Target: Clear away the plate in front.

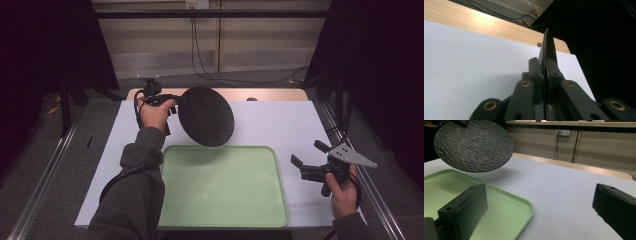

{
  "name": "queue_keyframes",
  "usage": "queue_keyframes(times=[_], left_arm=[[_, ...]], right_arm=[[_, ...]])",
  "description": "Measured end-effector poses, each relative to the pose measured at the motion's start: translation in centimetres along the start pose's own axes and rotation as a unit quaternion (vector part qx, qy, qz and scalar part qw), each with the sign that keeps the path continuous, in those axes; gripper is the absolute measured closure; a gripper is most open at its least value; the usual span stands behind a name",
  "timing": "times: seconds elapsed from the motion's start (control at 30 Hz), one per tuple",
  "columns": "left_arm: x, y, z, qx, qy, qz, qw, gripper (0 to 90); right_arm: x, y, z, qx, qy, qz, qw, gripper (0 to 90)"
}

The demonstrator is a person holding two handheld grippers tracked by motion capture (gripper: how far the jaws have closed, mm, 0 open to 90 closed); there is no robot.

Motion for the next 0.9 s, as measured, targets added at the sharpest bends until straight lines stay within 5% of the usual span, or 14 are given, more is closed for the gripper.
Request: queue_keyframes(times=[0.9], left_arm=[[-2.1, 2.7, -0.6, 0.019, 0.042, 0.033, 0.9984, 85.3]], right_arm=[[0.1, 0.2, 0.3, -0.004, -0.007, 0.005, 1.0, 0.0]])
Point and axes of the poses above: each handheld gripper's, and its own axes: x roughly forward along the jaws, y roughly out of its underside, z roughly to its left, the point moved 7 cm from there along x, roughly forward along the jaws, and after that the axes turned 1 degree about -x, right-handed, at the moved point
